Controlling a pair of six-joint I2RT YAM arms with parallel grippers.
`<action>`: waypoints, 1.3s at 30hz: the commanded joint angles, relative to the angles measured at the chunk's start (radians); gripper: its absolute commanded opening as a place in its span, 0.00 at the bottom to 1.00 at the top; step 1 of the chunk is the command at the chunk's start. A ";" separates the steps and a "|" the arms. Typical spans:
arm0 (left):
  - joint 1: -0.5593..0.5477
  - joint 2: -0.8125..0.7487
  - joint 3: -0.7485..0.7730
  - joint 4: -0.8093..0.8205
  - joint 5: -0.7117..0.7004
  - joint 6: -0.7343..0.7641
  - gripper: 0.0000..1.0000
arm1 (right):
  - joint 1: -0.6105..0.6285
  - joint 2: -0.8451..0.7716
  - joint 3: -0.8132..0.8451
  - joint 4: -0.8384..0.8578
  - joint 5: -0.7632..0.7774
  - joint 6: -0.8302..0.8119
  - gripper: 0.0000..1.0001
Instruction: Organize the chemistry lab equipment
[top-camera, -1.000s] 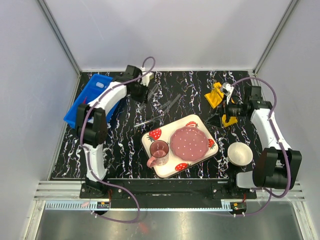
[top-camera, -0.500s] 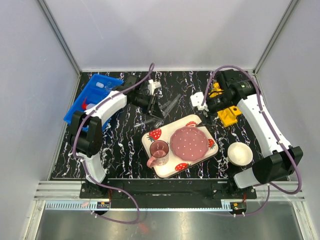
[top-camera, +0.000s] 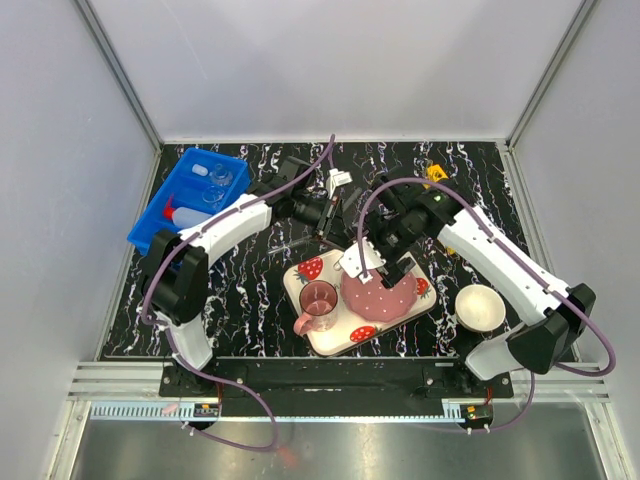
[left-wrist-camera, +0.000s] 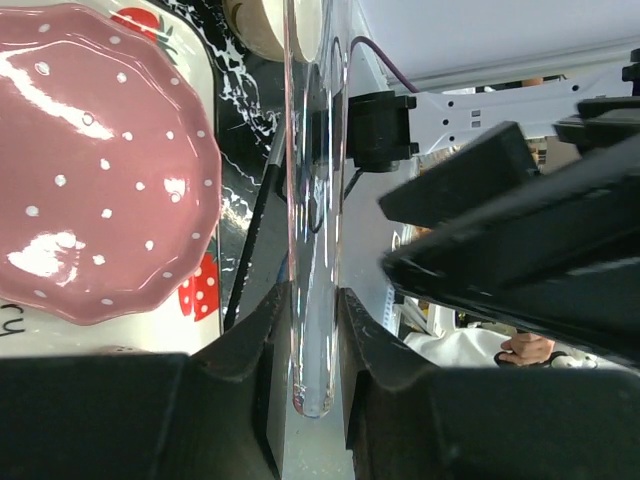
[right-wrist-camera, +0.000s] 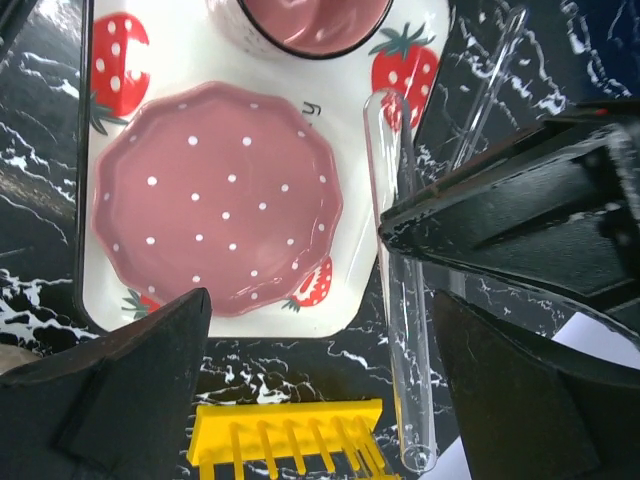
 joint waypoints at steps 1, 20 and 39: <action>-0.013 -0.076 -0.030 0.089 0.061 -0.051 0.15 | 0.039 -0.015 -0.034 0.079 0.174 0.002 0.95; -0.036 -0.180 -0.191 0.401 0.006 -0.316 0.18 | 0.160 -0.044 -0.185 0.244 0.364 0.037 0.42; 0.176 -0.568 -0.408 0.485 -0.279 -0.369 0.71 | 0.095 -0.127 -0.108 0.228 0.059 0.459 0.25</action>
